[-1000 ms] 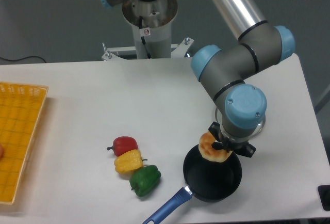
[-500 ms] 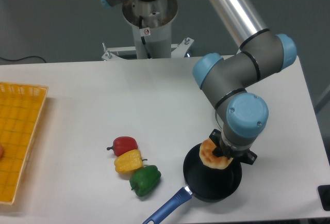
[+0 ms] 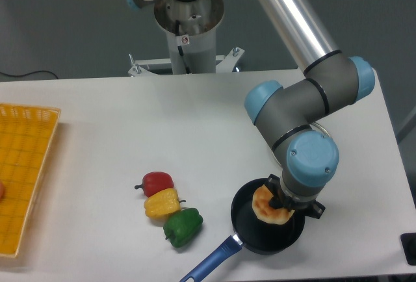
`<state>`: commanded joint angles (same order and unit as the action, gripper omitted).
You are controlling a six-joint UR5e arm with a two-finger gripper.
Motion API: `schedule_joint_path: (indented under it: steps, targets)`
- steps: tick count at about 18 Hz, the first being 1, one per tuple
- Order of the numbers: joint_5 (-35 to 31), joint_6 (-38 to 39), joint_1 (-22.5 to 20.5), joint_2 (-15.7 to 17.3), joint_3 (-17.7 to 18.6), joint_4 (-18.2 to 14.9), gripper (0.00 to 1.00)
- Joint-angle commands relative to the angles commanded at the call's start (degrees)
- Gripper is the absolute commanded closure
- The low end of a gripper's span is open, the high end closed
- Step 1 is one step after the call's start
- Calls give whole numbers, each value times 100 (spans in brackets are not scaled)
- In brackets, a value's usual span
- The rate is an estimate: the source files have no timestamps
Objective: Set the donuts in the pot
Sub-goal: 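Lower the donut into the saucepan and open the gripper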
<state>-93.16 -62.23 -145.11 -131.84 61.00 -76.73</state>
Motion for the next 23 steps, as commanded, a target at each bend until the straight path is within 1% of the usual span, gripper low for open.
schedule_joint_path:
  steps: [2,4,6,8,9,10,12,13,14,16,18,23]
  targets:
    - [0,53,18,-9,9,18,100]
    - [0,53,26,0,52,105,100]
    - [0,53,62,0,88,202,85]
    - [-9,36,79,9,105,220,61]
    - [-26,35,79,9,123,229,54]
    - [-35,18,79,26,175,263,44]
    - [-35,-17,79,88,316,439,26]
    - [-44,-26,79,114,377,544,20]
    - [-44,-26,79,132,430,606,16]
    - [-44,-26,106,184,483,615,9]
    - [-44,-26,114,255,553,624,6]
    - [-53,9,123,255,571,624,6]
